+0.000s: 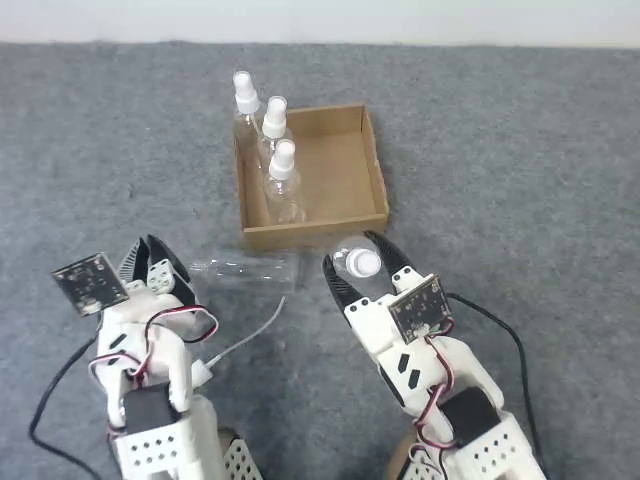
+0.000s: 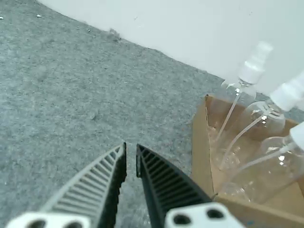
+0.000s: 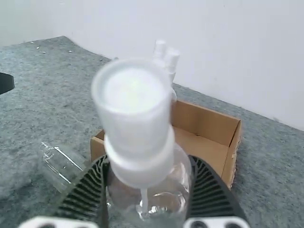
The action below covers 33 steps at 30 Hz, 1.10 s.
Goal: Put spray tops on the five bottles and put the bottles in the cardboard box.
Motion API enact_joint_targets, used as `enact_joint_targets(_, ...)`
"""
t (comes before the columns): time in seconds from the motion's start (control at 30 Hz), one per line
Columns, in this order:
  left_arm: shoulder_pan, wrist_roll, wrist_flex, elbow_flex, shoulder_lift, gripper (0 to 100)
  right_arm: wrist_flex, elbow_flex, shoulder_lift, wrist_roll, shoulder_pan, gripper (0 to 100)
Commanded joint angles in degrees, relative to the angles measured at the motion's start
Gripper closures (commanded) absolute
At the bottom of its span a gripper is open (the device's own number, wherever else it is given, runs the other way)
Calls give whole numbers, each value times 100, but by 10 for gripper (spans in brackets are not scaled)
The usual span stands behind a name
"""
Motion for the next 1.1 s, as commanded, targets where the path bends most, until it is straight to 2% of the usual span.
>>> enact_joint_targets(0.0,-26,-26,-26,-92,-105,967,321,-255,-13,-44,75,947)
enact_joint_targets(0.3,-26,-35,9,-57,-97,967,497,-1152,-4,-35,66,947)
enact_joint_targets(0.67,-18,-35,35,57,-88,966,453,-1873,4,738,40,947)
enact_joint_targets(0.77,26,-35,369,57,-88,966,418,-1987,4,835,40,947)
enact_joint_targets(0.9,26,-35,466,57,-88,966,57,-2013,171,1002,66,947)
enact_joint_targets(1.07,26,-35,1011,57,-88,966,-655,-2312,1446,1073,75,947)
